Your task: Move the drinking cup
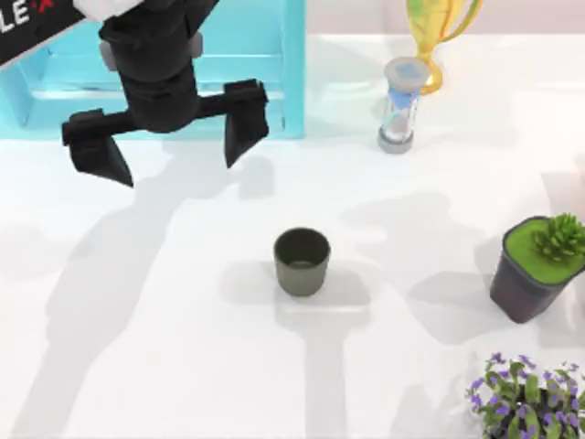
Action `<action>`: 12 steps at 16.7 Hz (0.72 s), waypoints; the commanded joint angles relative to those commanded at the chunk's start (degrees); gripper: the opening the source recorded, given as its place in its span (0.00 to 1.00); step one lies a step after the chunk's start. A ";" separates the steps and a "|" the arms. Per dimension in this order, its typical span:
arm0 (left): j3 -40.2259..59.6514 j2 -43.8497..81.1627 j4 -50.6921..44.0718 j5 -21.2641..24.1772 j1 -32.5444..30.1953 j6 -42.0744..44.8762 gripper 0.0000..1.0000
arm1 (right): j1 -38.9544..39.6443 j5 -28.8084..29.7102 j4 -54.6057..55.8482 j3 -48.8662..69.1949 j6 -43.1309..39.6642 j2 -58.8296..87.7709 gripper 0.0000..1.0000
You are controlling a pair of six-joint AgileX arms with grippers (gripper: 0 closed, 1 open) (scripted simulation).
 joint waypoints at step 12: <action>30.17 20.15 -15.34 3.46 -16.89 -2.73 1.00 | 0.00 0.00 0.00 0.00 0.00 0.00 1.00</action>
